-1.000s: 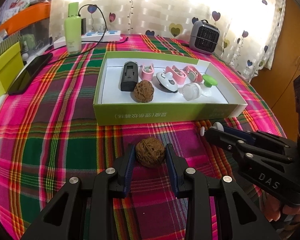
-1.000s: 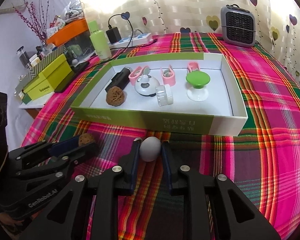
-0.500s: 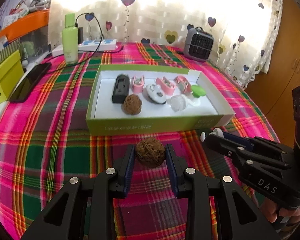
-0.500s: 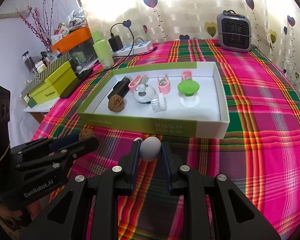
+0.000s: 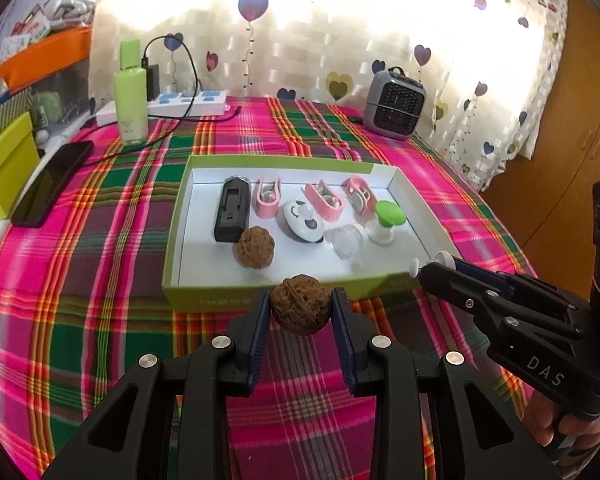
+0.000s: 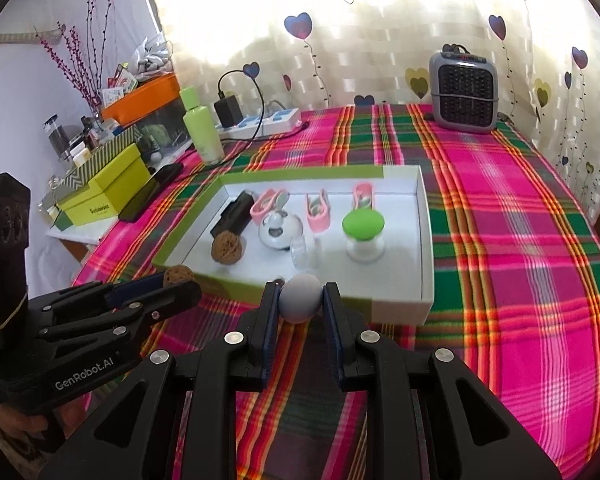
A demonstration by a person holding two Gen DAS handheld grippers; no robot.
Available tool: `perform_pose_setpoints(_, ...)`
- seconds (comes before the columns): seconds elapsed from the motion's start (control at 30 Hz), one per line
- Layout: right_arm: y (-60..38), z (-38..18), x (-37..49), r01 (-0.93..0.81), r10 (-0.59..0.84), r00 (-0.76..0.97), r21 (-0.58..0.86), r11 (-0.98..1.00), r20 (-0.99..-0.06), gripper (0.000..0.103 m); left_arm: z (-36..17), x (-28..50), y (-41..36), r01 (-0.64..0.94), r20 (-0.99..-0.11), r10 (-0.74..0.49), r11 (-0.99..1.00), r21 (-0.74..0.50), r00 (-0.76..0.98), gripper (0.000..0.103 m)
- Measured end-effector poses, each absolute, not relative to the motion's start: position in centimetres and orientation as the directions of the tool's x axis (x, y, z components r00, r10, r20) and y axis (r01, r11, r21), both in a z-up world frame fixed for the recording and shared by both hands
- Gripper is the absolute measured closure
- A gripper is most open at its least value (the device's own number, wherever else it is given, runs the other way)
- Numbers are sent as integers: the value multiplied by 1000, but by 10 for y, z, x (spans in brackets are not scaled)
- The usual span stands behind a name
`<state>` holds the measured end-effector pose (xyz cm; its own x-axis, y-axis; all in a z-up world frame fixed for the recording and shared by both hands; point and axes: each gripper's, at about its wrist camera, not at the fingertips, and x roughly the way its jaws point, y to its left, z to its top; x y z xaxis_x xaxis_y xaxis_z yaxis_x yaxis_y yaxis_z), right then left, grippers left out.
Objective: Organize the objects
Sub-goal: 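Carry the walnut into the box with the left tool while the right tool carries the egg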
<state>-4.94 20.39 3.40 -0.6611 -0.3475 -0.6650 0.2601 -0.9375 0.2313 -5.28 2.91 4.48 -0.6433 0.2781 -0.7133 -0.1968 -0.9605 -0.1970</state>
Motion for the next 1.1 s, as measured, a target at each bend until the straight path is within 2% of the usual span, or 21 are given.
perform_pose_setpoints(0.53,218,27,-82,223,-311,-656,218,-950,-688,80,44,-88,41,-206,-722,272,-962,-180,-636,74)
perform_pose_setpoints(1.1,222,8,-108,223,-298,-584,203,-953,-756,80,19,-118,53,-201,-768,264,-963,-178,-583,74)
